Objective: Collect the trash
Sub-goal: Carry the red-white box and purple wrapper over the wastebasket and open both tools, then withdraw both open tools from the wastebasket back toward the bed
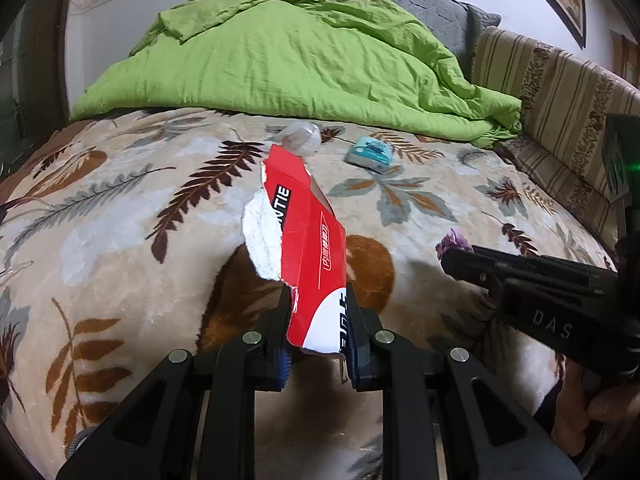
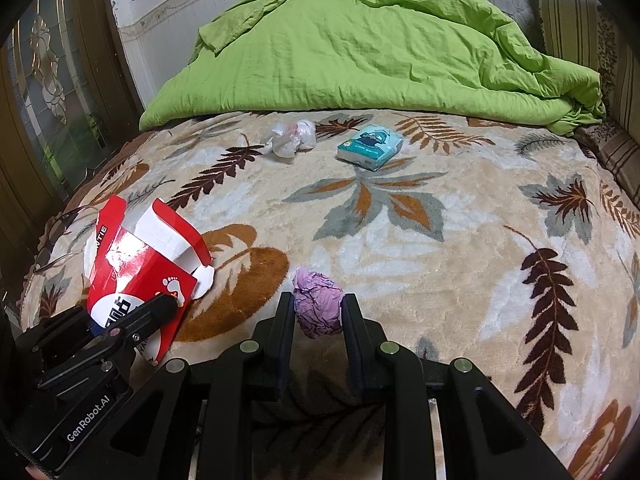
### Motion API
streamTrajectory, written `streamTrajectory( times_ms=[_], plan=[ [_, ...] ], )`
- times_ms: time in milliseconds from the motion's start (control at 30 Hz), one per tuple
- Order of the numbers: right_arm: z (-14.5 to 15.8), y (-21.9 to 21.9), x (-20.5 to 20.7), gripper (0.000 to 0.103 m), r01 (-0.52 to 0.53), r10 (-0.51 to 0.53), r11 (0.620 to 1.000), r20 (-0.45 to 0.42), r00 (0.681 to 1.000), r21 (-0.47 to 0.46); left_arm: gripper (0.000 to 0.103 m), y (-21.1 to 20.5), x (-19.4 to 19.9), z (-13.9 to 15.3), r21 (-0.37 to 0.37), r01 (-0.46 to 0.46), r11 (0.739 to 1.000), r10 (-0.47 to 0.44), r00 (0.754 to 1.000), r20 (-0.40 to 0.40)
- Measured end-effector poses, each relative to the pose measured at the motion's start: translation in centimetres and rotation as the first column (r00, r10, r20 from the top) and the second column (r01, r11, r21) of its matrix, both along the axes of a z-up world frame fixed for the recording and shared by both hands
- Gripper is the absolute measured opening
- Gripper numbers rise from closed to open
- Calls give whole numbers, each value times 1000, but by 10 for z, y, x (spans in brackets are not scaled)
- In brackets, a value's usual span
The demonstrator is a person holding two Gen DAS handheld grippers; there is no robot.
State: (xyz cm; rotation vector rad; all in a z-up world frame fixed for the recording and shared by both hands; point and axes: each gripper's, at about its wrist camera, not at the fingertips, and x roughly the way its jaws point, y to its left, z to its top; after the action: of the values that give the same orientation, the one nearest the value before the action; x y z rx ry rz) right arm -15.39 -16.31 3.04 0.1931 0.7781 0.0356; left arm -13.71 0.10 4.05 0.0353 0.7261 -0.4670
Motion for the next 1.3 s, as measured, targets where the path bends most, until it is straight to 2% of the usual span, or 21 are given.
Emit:
streamTrajectory(
  times_ms=[167, 233, 300, 400, 467, 600, 667, 733, 767, 800, 900, 933, 967, 1000, 1067, 1100, 1133, 1167, 1200, 1267, 1300],
  plan=[
    [12, -13, -16, 26, 30, -32, 997, 18, 999, 64, 20, -5, -12, 14, 1, 63, 998, -63, 998, 31],
    [20, -23, -33, 26, 49, -52, 994, 30, 998, 102, 20, -13, -19, 21, 0, 120, 993, -120, 992, 34],
    [31, -31, -57, 26, 60, -65, 993, 46, 997, 100, 20, -23, -28, 26, 2, 161, 987, -161, 986, 40],
    [45, -47, -89, 26, 93, -100, 989, 59, 993, 111, 20, -46, -42, 36, -6, 272, 962, -272, 962, 13],
    [51, -64, -117, 26, 151, -155, 983, 41, 987, 105, 20, -66, -52, 44, -22, 362, 932, -362, 932, -22],
    [50, -110, -171, 26, 304, -300, 944, -47, 953, 130, 20, -116, -79, 61, -45, 520, 853, -522, 851, -57],
    [49, -134, -200, 26, 386, -379, 916, -85, 922, 106, 20, -146, -98, 69, -54, 601, 798, -603, 795, -67],
    [48, -159, -230, 26, 466, -457, 880, -112, 883, 88, 20, -176, -117, 71, -55, 663, 746, -666, 742, -84],
    [46, -171, -245, 26, 502, -491, 861, -126, 862, 80, 20, -193, -126, 70, -59, 698, 713, -700, 707, -104],
    [43, -184, -260, 26, 540, -527, 838, -150, 837, 71, 20, -205, -135, 70, -63, 718, 693, -719, 685, -117],
    [35, -211, -292, 26, 611, -593, 790, -193, 782, 49, 20, -249, -162, 63, -54, 790, 611, -786, 597, -159],
    [32, -218, -299, 26, 625, -606, 779, -206, 769, 41, 20, -259, -171, 63, -46, 800, 598, -795, 585, -161],
    [29, -224, -305, 27, 640, -619, 767, -219, 754, 35, 20, -273, -179, 58, -37, 821, 570, -812, 556, -176],
    [26, -231, -310, 28, 655, -632, 755, -230, 740, 36, 20, -282, -188, 55, -36, 827, 561, -817, 546, -185],
    [21, -241, -318, 28, 662, -635, 748, -244, 733, 43, 22, -301, -193, 46, -61, 839, 540, -827, 516, -224],
    [19, -244, -320, 32, 662, -634, 748, -250, 732, 41, 28, -309, -193, 40, -68, 846, 529, -829, 498, -256],
    [15, -249, -322, 42, 668, -638, 744, -264, 723, 31, 33, -315, -193, 34, -59, 841, 538, -816, 502, -288],
    [14, -251, -323, 46, 674, -644, 738, -270, 716, 27, 39, -314, -189, 31, -58, 827, 559, -802, 521, -290],
    [15, -254, -329, 52, 684, -654, 729, -268, 708, 27, 39, -313, -188, 32, -65, 821, 568, -798, 529, -288],
    [18, -253, -336, 53, 685, -657, 728, -253, 710, 30, 39, -303, -180, 33, -68, 810, 582, -789, 542, -289],
    [22, -252, -339, 53, 687, -663, 726, -239, 710, 26, 40, -296, -175, 36, -58, 797, 601, -777, 565, -278]
  ],
)
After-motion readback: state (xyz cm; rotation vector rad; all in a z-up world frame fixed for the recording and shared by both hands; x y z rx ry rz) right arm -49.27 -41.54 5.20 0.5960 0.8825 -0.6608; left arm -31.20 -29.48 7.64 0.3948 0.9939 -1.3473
